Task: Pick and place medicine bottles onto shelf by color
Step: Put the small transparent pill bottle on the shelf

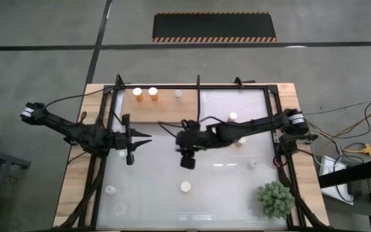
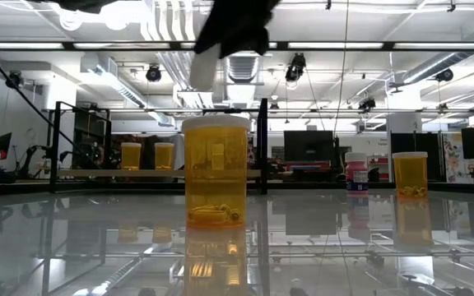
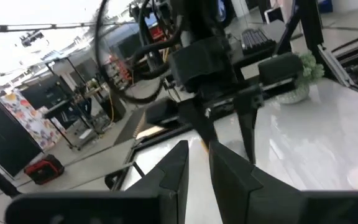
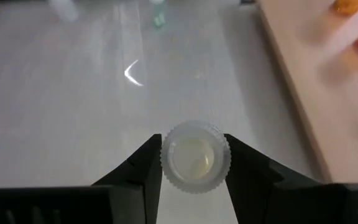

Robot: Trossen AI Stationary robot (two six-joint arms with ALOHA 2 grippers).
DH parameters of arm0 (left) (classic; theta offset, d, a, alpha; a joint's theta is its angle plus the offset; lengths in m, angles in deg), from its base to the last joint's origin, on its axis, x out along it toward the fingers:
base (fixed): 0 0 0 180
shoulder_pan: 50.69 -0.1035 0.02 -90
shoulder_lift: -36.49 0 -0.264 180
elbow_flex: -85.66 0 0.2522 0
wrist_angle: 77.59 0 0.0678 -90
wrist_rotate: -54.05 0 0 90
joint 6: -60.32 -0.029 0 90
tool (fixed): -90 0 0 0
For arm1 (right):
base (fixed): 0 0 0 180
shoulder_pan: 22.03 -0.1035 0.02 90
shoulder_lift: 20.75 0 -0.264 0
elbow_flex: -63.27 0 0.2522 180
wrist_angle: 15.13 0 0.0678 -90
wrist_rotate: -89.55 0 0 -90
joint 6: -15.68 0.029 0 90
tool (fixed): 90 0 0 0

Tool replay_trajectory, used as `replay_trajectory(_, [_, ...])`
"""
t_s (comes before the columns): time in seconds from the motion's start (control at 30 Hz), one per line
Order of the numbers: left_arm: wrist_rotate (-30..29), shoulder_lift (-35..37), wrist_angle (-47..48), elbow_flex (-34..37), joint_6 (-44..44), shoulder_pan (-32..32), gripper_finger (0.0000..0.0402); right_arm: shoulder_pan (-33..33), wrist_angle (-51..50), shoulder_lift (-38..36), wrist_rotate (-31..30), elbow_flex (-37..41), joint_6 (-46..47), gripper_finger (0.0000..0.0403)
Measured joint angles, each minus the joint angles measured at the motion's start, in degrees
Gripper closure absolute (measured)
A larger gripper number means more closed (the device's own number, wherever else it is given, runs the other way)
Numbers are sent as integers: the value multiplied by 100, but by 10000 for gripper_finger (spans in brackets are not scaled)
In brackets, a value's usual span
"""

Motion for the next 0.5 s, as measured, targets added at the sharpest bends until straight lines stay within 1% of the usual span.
replay_trajectory(0.17, [-18,193,-12,0,23,0,355,454,-176,709,-31,-1135,-51,271])
replay_trajectory(0.3, [-20,283,-10,4,33,0,355,879,-653,1369,-27,-2092,-56,271])
replay_trajectory(0.5, [-20,342,-10,4,35,0,355,1523,-1386,2343,-44,-3162,-239,271])
